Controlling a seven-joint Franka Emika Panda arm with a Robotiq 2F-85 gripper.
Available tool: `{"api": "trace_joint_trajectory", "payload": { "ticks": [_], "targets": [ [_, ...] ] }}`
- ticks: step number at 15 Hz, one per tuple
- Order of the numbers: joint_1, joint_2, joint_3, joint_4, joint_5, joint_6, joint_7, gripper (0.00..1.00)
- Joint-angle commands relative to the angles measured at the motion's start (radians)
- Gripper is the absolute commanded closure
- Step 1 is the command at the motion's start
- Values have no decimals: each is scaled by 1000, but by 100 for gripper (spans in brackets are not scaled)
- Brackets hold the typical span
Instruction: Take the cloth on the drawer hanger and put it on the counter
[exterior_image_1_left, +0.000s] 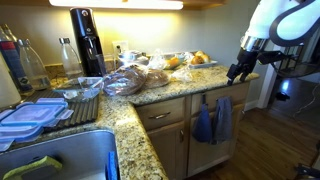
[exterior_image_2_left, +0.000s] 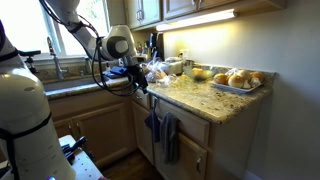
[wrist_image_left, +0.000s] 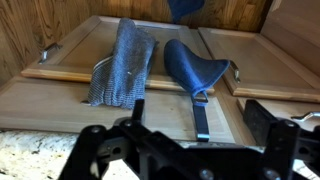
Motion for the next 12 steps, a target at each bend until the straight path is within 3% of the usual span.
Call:
{"api": "trace_joint_trajectory", "payload": {
  "ticks": [1,7,12],
  "targets": [
    [-19,40,27,-36,-91,108,48,0],
    [-60,135,46,-58,-307,270,178,0],
    [-70,246,23,-36,-412,374,249,0]
  ]
}}
